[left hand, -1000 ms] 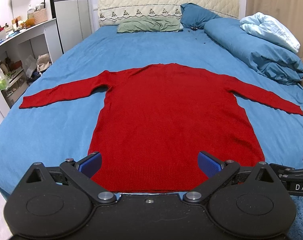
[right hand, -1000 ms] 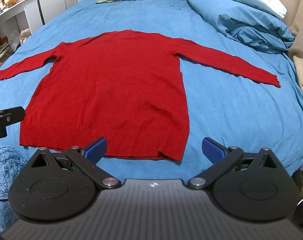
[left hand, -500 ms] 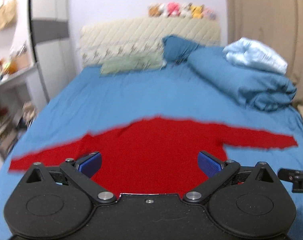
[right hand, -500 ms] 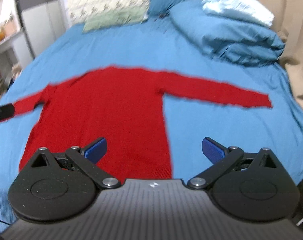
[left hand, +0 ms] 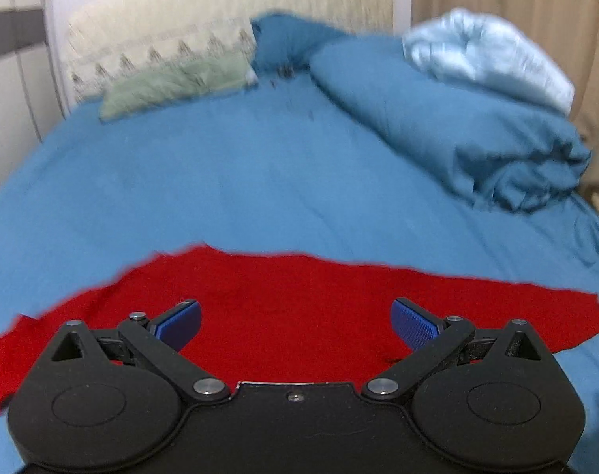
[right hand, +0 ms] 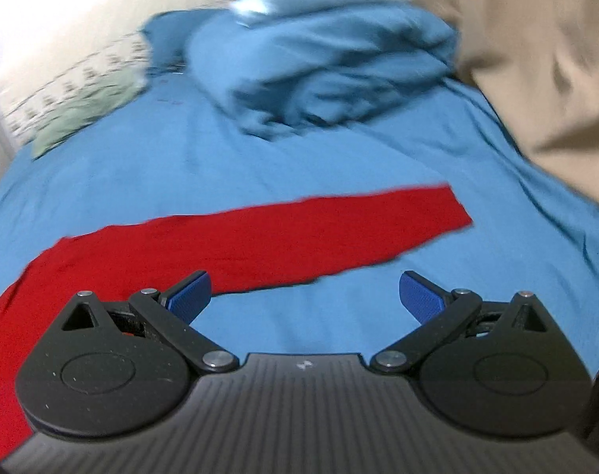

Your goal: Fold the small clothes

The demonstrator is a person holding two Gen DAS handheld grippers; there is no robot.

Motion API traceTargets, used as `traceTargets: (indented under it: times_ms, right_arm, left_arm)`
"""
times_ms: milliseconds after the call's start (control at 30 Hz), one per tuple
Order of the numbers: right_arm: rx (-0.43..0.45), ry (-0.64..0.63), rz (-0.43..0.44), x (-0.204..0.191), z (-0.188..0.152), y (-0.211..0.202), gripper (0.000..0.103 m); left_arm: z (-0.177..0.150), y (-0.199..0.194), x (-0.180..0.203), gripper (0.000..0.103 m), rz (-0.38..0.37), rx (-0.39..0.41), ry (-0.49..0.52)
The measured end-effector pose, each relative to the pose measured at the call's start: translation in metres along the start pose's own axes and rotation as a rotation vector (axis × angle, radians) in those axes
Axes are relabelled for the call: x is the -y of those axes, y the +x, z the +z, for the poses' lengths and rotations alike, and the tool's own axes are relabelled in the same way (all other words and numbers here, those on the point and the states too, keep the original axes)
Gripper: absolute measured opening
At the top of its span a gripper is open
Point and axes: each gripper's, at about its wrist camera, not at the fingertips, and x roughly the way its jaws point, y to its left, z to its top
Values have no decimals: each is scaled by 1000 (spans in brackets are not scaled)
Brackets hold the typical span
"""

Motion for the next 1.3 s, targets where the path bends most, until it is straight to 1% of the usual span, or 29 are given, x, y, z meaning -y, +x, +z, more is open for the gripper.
traceTargets:
  times_ms: [67,200,267,333,433,467,500,533,600,633,667,700,767,800,867,900,967,1067,1133,1200,1267,1300]
  right_arm:
    - [-11,54,-13,23,-3,23,103]
    - [-64,192,-23,66,-16,64,103]
    - [-75,252,-25,84,-23,81,103]
    - [-67,286,-28,96,-26,93,103]
    - [-2,285,3,102,-26,104,103]
    - [25,269,15,101,-24,108,97]
    - [47,252,20,101,-21,115,88]
    - [58,236,20,102,-20,120,84]
    - [61,230,6,103,-19,131,67]
    - [66,237,1,104,-18,136,64]
    - [75,242,-2,105,-17,140,51]
    - [78,241,-12,106,-15,142,35]
    - [76,240,-36,106,-10,148,24]
    - [77,247,-36,107,-9,149,22]
    - [76,248,-49,105,-4,151,21]
    - [80,235,-57,101,-1,150,21]
    - [88,207,-64,89,7,146,21]
    - [116,175,23,60,31,132,20]
    - [158,112,102,25,52,116,20]
    - [190,40,209,-21,71,98,20]
    - [211,-46,309,-78,78,80,20]
    - [211,-89,379,-111,76,73,20]
  left_arm:
    - [0,32,5,103,-26,-48,6]
    - [-10,87,12,103,-31,-129,4]
    - [-15,111,14,103,-34,-168,-4]
    - [-19,129,13,102,-35,-201,-21]
    - [-22,149,11,102,-20,-245,-42]
    - [-23,154,11,102,-17,-258,-48]
    - [-25,158,11,103,-14,-262,-50]
    - [-26,161,11,103,-9,-259,-43]
    - [-26,164,18,103,0,-252,-4]
    - [-25,166,19,103,2,-253,11]
    - [-25,168,19,103,0,-251,17]
    - [-26,168,18,103,-6,-250,18]
    - [-25,169,15,103,-18,-250,10]
    - [-25,169,14,103,-23,-252,9]
    - [-22,168,12,103,-32,-261,9]
    - [-20,167,9,103,-35,-257,-4]
    - [-18,158,2,103,-33,-220,-34]
    - [-10,132,-18,103,-15,-135,-49]
    - [-4,114,-36,103,-10,-88,-50]
    - [1,90,-62,103,8,-28,-55]
    - [-3,65,-89,103,19,42,-47]
    - [-8,53,-104,103,33,75,-41]
